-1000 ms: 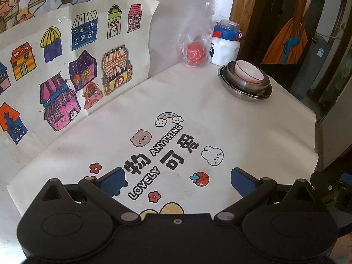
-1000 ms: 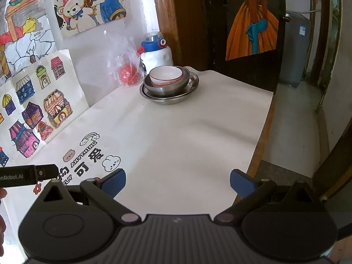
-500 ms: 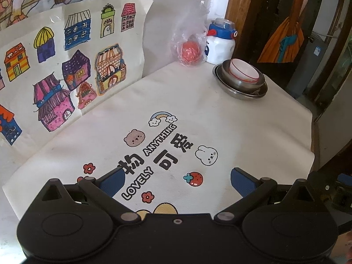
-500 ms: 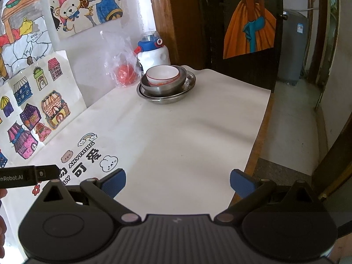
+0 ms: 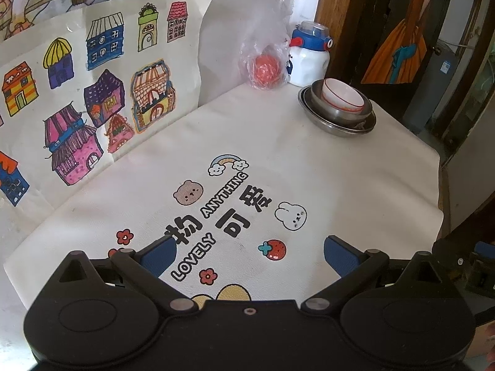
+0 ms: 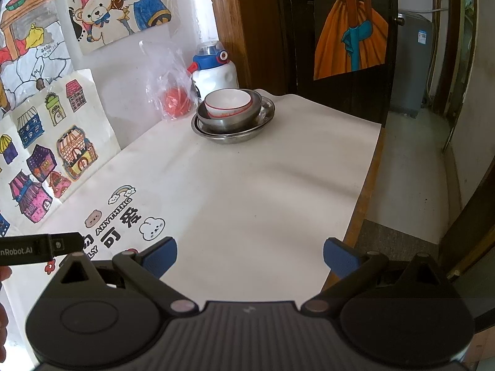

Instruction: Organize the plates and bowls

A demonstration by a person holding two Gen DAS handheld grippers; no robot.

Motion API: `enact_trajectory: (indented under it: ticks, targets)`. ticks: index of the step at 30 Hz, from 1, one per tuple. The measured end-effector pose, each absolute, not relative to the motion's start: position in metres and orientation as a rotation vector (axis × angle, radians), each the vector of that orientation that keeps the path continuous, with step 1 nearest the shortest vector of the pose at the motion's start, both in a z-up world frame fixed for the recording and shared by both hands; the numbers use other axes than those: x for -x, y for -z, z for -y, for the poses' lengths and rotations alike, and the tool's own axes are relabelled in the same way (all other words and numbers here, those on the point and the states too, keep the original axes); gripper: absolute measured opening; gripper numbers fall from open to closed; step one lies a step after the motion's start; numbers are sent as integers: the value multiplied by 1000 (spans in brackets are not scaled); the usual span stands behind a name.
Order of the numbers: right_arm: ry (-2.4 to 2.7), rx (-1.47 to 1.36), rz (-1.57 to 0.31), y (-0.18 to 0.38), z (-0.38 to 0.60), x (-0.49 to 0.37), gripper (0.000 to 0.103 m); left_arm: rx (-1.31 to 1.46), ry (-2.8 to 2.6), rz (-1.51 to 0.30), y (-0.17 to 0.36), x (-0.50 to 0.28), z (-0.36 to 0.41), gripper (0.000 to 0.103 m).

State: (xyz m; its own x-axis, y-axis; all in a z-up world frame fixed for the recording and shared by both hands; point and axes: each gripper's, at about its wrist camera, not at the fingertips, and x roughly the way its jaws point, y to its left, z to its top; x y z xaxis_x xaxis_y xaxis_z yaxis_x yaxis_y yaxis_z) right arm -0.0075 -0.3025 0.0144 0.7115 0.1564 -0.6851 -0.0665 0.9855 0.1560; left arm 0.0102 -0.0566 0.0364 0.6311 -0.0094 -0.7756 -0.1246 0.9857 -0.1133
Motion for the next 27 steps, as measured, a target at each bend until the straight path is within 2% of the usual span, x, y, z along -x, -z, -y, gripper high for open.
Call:
enact_trajectory:
  ticks: [27]
  targets:
    - [-125, -118, -776, -12, 302, 3, 103, 159, -68, -892, -35, -15, 54, 98]
